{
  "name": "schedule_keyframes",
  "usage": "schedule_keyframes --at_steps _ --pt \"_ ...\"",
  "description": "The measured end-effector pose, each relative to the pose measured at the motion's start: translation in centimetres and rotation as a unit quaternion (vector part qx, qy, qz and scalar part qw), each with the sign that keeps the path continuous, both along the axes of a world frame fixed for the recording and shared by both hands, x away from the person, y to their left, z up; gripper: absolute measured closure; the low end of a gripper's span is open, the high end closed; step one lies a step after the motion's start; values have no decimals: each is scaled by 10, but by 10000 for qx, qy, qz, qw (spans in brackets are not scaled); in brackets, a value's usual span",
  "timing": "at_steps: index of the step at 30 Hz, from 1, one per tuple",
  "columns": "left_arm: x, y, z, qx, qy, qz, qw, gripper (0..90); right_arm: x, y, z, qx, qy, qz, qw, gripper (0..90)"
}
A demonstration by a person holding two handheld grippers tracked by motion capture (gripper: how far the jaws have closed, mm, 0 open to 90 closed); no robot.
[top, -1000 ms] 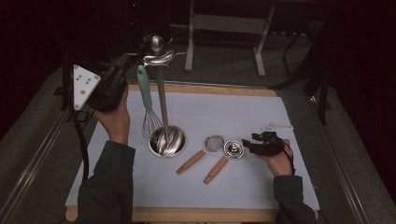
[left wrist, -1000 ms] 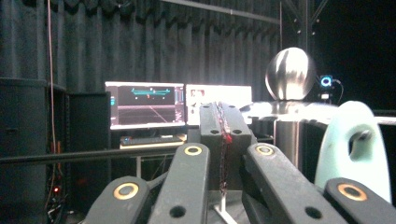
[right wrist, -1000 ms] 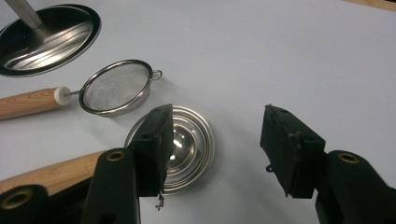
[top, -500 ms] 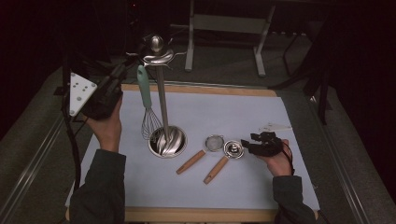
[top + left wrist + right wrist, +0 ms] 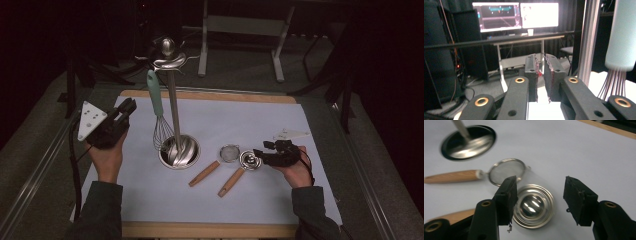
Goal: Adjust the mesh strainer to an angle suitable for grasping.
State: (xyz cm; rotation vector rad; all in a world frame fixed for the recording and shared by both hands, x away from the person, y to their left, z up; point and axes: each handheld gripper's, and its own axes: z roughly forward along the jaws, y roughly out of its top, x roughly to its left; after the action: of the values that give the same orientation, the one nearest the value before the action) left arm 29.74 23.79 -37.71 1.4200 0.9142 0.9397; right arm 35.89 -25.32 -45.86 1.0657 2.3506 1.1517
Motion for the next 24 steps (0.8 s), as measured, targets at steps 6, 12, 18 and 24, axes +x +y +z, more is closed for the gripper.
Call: schedule_keyframes --at_steps 6,12,18,24 --pt "-11 9 -36 -69 349 146 9993 758 7 19 20 80 -8 641 9979 449" --pt "-23 11 -76 -325 636 425 9965 676 14 47 28 -153 -34 1161 9931 448" --pt "-31 11 -117 -549 986 570 9920 636 21 76 23 -499 21 1621 9855 416" --pt "-28 4 -134 -392 1204 556 9904 631 26 100 11 -725 -46 2033 9764 368"
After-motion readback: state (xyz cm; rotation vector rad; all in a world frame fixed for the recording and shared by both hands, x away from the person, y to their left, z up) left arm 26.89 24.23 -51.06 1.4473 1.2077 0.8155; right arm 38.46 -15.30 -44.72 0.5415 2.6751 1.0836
